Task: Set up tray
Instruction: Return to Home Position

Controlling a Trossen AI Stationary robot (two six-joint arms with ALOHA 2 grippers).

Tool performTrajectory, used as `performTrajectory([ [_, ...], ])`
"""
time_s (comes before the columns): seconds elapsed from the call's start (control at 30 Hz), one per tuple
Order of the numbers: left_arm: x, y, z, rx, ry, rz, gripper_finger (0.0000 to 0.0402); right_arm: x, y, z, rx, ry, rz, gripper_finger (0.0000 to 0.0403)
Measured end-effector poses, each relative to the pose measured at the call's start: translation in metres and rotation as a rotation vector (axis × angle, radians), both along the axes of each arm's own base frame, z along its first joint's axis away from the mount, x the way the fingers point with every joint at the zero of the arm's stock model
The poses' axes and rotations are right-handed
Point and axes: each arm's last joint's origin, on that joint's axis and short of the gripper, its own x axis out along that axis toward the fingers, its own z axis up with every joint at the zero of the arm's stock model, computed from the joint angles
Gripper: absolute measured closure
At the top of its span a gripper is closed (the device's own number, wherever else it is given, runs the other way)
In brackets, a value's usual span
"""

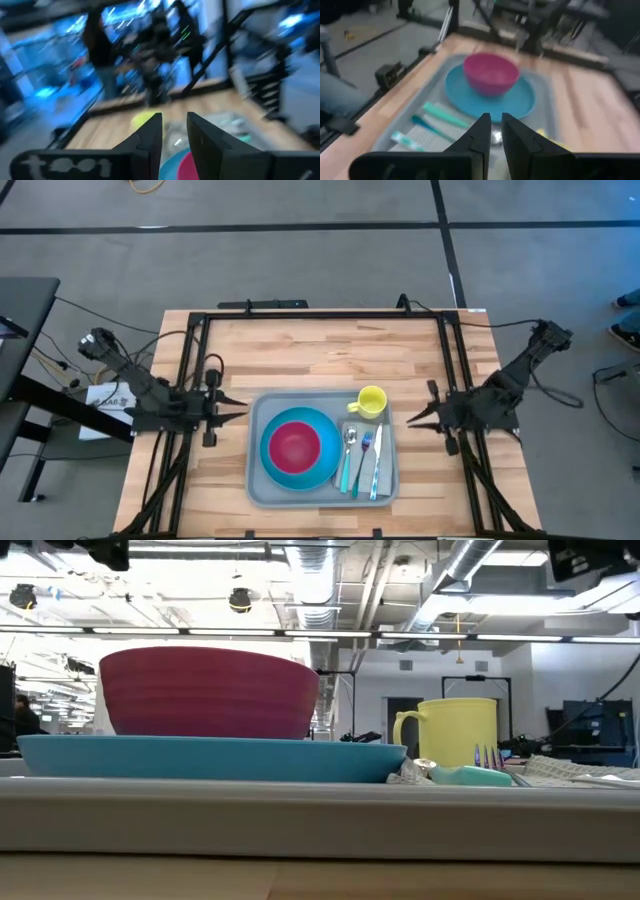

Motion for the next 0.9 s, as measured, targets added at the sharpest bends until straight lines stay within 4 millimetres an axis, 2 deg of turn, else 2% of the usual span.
performTrajectory([
  [0.07, -0.002, 0.004, -0.008, -0.016, -0.062, -0.085, 0.0322, -0.005, -0.008, 0.005, 0.020, -0.061, -0.001, 0.0363],
  [0.13, -0.002, 0.007, -0.020, -0.064, -0.093, -0.145, 0.0322, -0.008, -0.012, 0.001, 0.071, -0.130, 0.038, 0.0363],
  [0.27, 0.000, 0.014, -0.044, -0.077, -0.098, -0.124, 0.0322, -0.010, -0.013, -0.030, 0.150, -0.276, 0.272, 0.0364],
  [0.33, 0.002, 0.019, -0.050, -0.047, -0.118, -0.088, 0.0322, -0.009, -0.017, -0.045, 0.196, -0.341, 0.276, 0.0367],
  [0.47, 0.004, 0.026, -0.055, -0.084, -0.151, -0.092, 0.0322, -0.012, -0.028, -0.056, 0.308, -0.383, 0.180, 0.0372],
  [0.57, 0.005, 0.031, -0.061, -0.106, -0.153, -0.089, 0.0322, -0.012, -0.032, -0.066, 0.235, -0.379, 0.188, 0.0372],
  [0.73, 0.005, 0.040, -0.062, -0.101, -0.198, -0.017, 0.0322, -0.015, -0.035, -0.069, 0.176, -0.480, 0.265, 0.0371],
  [0.9, 0.007, 0.050, -0.062, -0.127, -0.199, 0.063, 0.0322, -0.015, -0.039, -0.084, 0.176, -0.393, 0.237, 0.0374],
])
